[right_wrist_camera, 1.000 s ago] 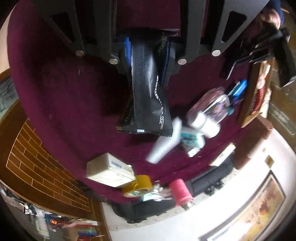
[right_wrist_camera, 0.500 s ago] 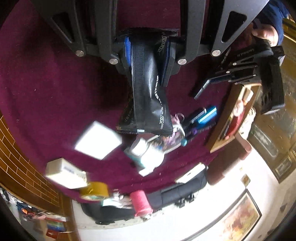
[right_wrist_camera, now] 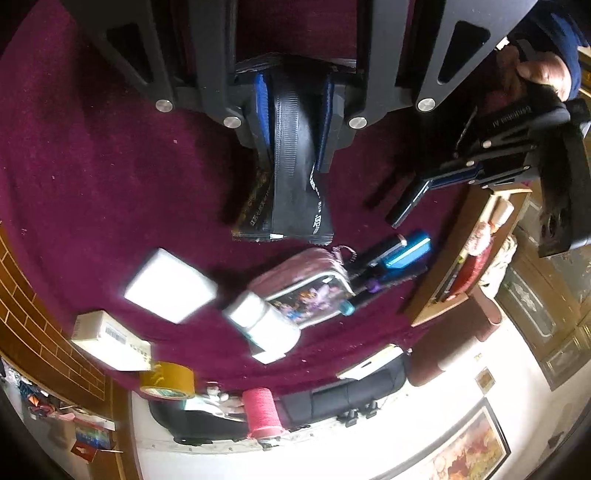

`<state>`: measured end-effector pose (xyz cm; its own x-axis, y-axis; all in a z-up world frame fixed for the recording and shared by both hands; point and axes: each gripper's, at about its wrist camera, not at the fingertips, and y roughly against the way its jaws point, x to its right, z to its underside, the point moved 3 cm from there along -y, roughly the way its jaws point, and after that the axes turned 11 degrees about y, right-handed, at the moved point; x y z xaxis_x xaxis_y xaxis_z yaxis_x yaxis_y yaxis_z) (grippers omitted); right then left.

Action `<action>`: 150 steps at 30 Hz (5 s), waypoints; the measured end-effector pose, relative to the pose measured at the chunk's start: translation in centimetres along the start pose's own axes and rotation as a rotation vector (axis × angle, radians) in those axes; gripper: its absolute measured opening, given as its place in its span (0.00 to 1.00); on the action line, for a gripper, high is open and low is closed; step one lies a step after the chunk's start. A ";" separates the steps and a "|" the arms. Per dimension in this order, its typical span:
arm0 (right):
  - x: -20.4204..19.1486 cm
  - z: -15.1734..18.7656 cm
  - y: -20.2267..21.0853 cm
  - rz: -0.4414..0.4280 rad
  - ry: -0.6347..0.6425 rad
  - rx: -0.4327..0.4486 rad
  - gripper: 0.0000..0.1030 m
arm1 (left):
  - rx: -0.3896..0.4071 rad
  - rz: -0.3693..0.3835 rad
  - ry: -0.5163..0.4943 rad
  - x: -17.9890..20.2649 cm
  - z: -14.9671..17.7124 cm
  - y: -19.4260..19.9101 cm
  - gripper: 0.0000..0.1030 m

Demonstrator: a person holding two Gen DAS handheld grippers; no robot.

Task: Organize objects
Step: 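Carry the black marker and black bag toward the cardboard tray, then lower the black marker and black bag into the tray and open both tools, then grasp two black markers with the left tool while the right moves toward the foam sheet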

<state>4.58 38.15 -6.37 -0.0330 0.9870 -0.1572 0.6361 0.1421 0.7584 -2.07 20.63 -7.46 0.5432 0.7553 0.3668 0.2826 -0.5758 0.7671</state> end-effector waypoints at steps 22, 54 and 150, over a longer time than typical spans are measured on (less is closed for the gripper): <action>-11.8 -6.6 -0.6 -0.168 0.172 0.050 0.22 | 0.234 0.050 0.241 -10.2 -3.2 10.7 0.14; -22.0 -20.7 -21.8 -0.114 0.183 -0.115 0.22 | 0.100 -0.081 0.559 -25.1 -10.5 5.4 0.14; 12.2 -5.7 -0.1 0.133 -0.434 0.072 0.83 | -0.117 -0.057 0.153 -5.7 -5.4 -2.7 0.26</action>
<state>-0.25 50.62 -4.73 0.3684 0.8716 -0.3235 0.6654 -0.0042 0.7464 -10.19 19.54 -8.78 0.3998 0.8294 0.3902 0.2111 -0.4975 0.8414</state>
